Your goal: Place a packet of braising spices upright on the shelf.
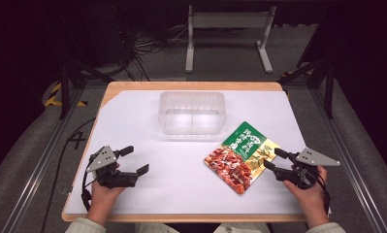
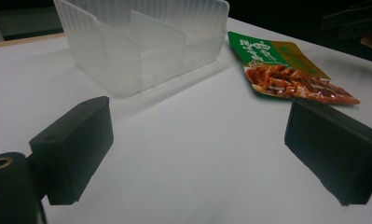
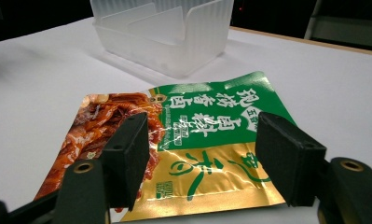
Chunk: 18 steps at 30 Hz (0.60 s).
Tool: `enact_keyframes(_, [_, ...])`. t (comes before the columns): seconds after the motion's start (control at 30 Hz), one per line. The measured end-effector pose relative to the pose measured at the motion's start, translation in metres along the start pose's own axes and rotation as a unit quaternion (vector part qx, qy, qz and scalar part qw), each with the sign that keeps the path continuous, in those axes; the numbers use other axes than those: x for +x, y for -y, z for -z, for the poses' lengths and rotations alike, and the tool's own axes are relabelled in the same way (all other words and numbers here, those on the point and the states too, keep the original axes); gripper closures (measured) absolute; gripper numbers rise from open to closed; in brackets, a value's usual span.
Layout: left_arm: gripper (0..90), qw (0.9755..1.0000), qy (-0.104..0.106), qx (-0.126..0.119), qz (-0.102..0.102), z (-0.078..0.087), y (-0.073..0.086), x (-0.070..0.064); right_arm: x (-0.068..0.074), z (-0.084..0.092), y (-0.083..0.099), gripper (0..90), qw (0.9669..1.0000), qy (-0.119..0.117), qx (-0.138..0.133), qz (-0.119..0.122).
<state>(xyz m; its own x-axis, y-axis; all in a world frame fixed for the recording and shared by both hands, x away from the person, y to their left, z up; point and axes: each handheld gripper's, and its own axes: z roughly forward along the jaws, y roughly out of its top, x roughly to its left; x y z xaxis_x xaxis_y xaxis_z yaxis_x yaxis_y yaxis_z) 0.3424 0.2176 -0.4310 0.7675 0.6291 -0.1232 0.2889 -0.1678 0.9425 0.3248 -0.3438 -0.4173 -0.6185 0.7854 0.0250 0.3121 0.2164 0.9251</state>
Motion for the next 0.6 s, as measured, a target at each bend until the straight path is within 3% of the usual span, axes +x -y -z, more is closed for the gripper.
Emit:
enact_keyframes(0.27, [8.5,1.0000,-0.002,0.001,-0.001,0.001,0.000,-0.001,0.000,-0.002,-0.008,31.1,0.9999,-0.010,-0.002,-0.003])
enact_keyframes(0.6, [8.5,1.0000,-0.006,0.001,0.001,0.004,0.001,0.000,-0.010,-0.011,-0.027,32.6,0.9997,0.012,0.016,-0.011])
